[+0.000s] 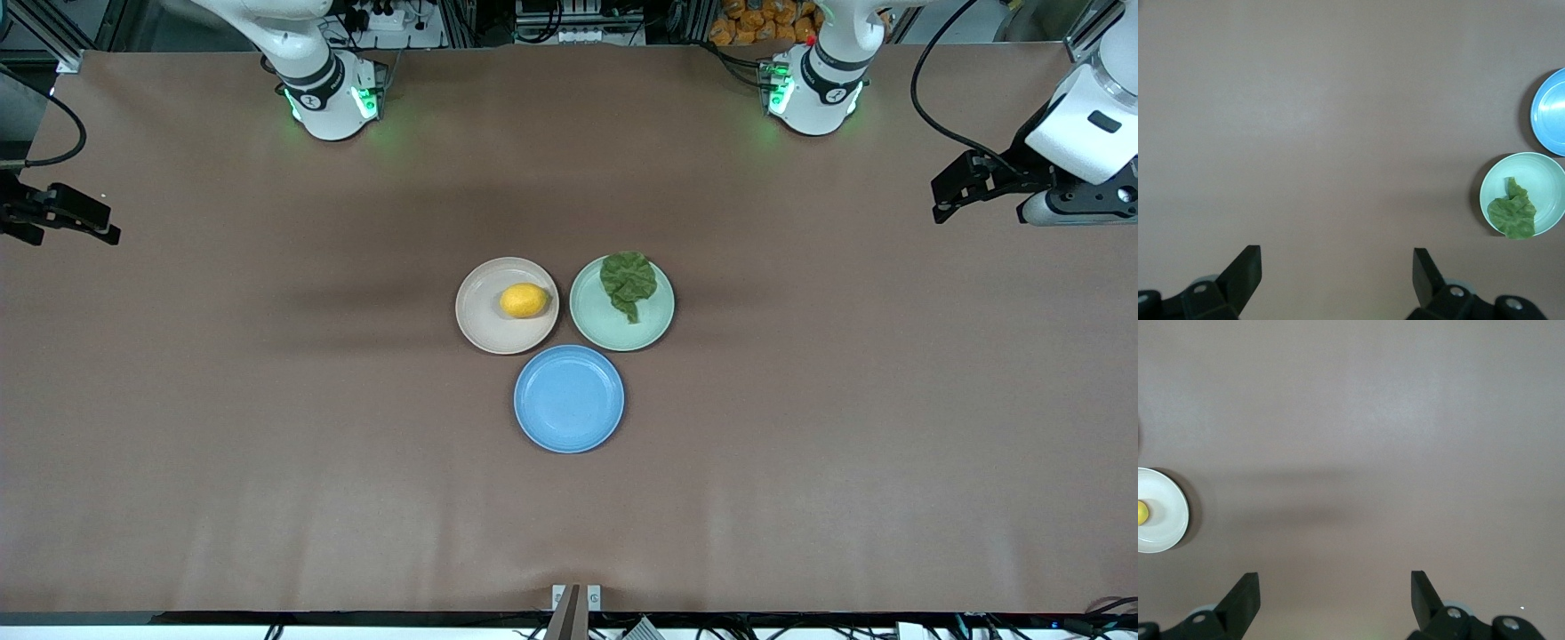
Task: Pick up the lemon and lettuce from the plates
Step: 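Move the left gripper toward the lettuce on the green plate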
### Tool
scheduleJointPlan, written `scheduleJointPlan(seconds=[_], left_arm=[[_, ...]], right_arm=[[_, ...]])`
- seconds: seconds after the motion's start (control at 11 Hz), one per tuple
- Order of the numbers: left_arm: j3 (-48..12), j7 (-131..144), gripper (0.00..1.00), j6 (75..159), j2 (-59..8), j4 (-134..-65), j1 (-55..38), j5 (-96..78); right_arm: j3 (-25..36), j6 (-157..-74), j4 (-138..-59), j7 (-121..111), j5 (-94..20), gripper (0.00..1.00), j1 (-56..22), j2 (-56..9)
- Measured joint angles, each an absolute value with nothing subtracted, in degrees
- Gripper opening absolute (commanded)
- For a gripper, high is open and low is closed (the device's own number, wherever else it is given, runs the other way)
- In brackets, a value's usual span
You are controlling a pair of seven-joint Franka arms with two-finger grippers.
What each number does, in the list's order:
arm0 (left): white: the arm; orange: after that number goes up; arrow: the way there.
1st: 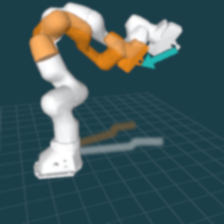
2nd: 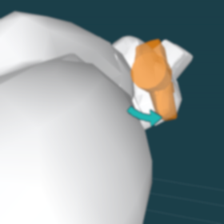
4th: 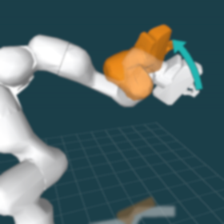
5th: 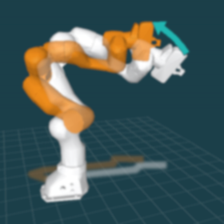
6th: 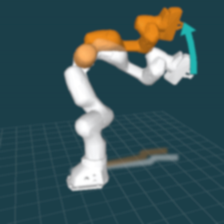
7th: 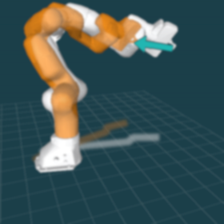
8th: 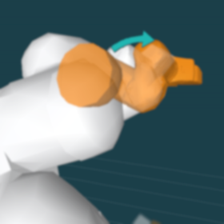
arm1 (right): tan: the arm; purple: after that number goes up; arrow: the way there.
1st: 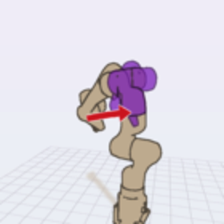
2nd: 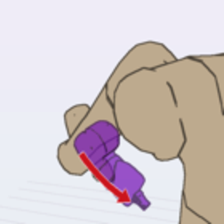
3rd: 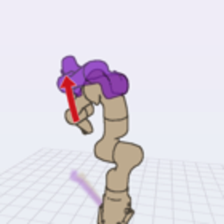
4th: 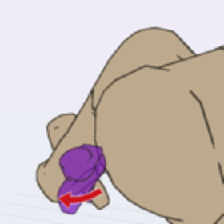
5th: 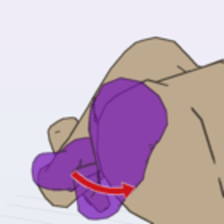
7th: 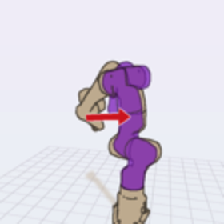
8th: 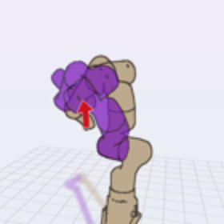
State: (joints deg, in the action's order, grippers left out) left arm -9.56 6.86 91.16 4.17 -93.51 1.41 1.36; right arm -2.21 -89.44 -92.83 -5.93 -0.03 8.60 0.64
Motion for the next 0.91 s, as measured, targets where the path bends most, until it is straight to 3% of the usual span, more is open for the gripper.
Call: scheduleJointPlan(seconds=[0.91], left_arm=[[-10.00, 6.70, 1.00, 87.96, 1.63, -95.15, -0.54, -0.54]], right_arm=[[-2.13, -89.22, -92.66, -5.93, -0.03, 1.00, 9.17, 0.24]])
